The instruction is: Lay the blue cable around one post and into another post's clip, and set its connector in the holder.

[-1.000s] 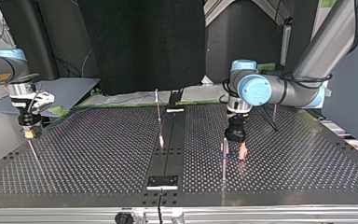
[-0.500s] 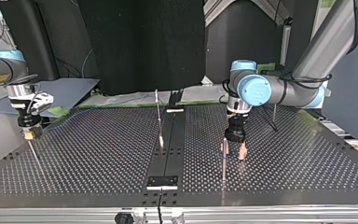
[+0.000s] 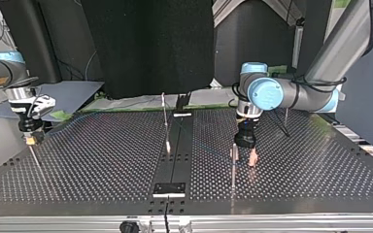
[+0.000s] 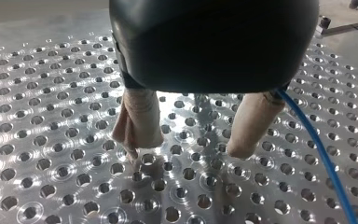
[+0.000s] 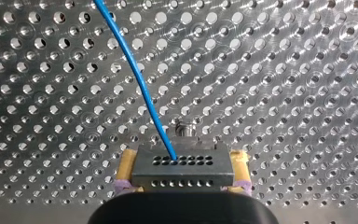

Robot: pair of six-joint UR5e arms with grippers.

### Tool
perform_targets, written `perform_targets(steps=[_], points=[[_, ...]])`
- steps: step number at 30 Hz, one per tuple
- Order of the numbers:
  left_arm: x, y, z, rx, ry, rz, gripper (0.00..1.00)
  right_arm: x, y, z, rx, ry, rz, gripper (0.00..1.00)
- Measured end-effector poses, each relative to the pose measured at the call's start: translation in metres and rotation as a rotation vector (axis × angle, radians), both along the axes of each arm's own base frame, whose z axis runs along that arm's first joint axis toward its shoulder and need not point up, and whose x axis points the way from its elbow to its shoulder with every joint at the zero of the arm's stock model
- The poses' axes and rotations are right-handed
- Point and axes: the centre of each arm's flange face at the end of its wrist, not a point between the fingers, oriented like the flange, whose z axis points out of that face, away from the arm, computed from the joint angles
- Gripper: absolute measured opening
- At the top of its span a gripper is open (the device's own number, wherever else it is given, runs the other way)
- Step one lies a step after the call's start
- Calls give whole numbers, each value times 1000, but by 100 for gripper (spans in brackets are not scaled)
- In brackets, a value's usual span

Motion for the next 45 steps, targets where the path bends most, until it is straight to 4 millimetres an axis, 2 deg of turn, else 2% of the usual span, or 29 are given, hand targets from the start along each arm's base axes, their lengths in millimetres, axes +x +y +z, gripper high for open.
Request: perform_targets(steps=[20,24,26,29,30,31,32,37,38,39,40,41,45], points=[[0,0,0,-1,-1,0,100,-3,-2,1,-12,4,-24,0],[0,0,0,-2,-2,0,100,-3,-2,1,-12,4,-25,11],[0,0,0,-2,-3,0,100,-2,-2,0,-12,5,-24,11],[1,0,0,-2,-3,0,100,-2,-2,0,-13,7,-25,16],[1,0,0,-2,-3,0,100,-1,-2,0,-14,8,-25,22],[1,0,0,-3,-3,0,100,-1,-2,0,-14,9,-25,22],[1,0,0,-3,-3,-1,100,-1,-2,0,-14,10,-25,29],[0,0,0,-3,-3,-1,100,-1,-2,0,-15,13,-25,29],[0,0,0,-3,-3,-1,100,-1,-2,0,-14,13,-25,77],[0,0,0,-3,-3,-1,100,-1,-2,-1,-12,13,-25,87],[0,0,0,-3,-3,-1,100,-2,-2,-2,-12,13,-25,87],[0,0,0,-3,-3,-1,100,-2,-2,-2,-11,13,-26,98],[0,0,0,-3,-3,-1,100,-1,-2,-2,-11,14,-26,98]])
